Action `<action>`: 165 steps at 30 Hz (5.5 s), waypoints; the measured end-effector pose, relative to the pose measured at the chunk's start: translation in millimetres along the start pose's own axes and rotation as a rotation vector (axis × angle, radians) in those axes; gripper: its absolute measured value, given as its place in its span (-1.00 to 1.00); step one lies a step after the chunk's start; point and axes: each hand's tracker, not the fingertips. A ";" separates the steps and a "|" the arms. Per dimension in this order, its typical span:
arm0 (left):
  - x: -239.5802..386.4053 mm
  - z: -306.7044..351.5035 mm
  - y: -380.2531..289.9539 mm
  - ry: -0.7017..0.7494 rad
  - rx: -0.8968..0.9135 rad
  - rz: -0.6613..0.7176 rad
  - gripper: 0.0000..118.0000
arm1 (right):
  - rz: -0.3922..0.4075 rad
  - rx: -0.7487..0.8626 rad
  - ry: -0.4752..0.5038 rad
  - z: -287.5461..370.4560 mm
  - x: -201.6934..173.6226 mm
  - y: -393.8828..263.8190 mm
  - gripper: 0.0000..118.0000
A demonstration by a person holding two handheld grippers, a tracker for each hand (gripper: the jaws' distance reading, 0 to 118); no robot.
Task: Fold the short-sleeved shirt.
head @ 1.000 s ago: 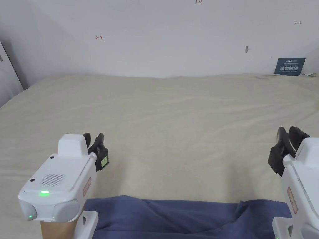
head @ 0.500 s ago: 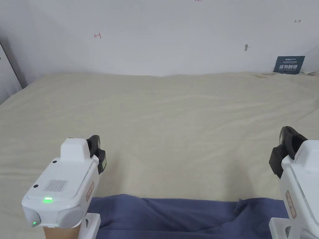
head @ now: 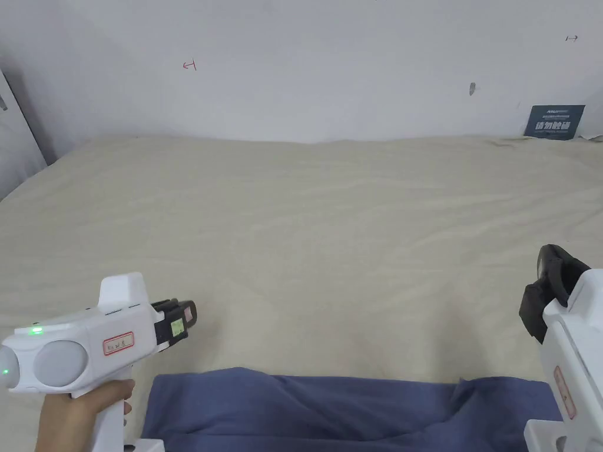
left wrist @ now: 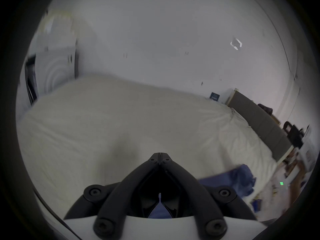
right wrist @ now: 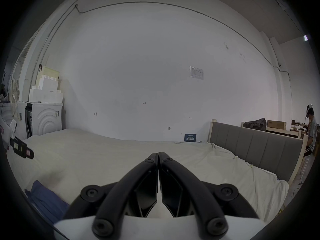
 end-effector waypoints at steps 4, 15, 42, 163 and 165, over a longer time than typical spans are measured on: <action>-32.6 -10.9 -7.8 -0.001 -0.145 0.009 -1.00 | 0.008 -0.015 0.001 -3.1 -1.0 -3.4 -0.99; -112.8 -35.1 -45.0 -0.014 -0.357 0.172 0.10 | 0.021 -0.078 0.012 -11.0 -7.2 -17.5 -0.99; -84.2 -84.8 -63.6 -0.035 -0.508 0.018 -0.86 | 0.029 -0.139 0.019 -12.6 -5.0 -28.0 -0.99; 139.7 -105.7 -170.9 0.052 -0.258 -0.353 -1.00 | 0.000 -0.158 -0.010 11.8 37.6 -33.0 -0.99; 146.6 -109.0 -175.8 0.050 -0.272 -0.367 -1.00 | -0.003 -0.158 -0.011 12.0 37.0 -33.4 -0.99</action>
